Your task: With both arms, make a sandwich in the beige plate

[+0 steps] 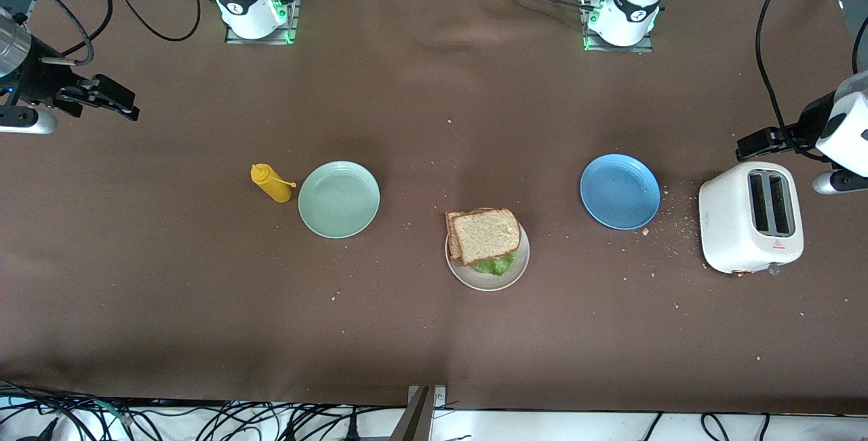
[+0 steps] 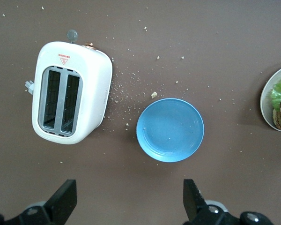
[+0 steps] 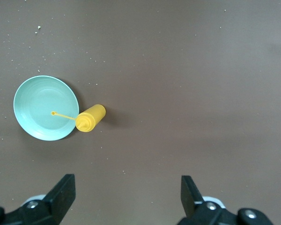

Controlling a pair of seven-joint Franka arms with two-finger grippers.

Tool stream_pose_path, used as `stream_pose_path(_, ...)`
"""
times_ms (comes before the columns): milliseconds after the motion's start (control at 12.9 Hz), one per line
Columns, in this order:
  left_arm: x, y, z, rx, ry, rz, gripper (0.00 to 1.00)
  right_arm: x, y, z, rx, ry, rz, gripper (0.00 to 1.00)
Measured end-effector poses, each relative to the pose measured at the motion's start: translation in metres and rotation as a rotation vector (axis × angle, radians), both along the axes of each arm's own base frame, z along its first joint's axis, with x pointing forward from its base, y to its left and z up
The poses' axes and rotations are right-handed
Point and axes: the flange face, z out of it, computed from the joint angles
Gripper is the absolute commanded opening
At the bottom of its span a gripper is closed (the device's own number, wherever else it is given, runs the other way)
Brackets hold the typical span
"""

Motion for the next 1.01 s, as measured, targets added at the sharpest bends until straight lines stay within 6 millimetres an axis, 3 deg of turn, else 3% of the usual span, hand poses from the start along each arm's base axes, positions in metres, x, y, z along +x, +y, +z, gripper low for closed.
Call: stream_pose_path(1010,0.0019,0.0059,-0.0017,-0.036,-0.006,-0.004,1.00,0.0000,0.0000,0.0000,0.000,0.000,0.000,1.00)
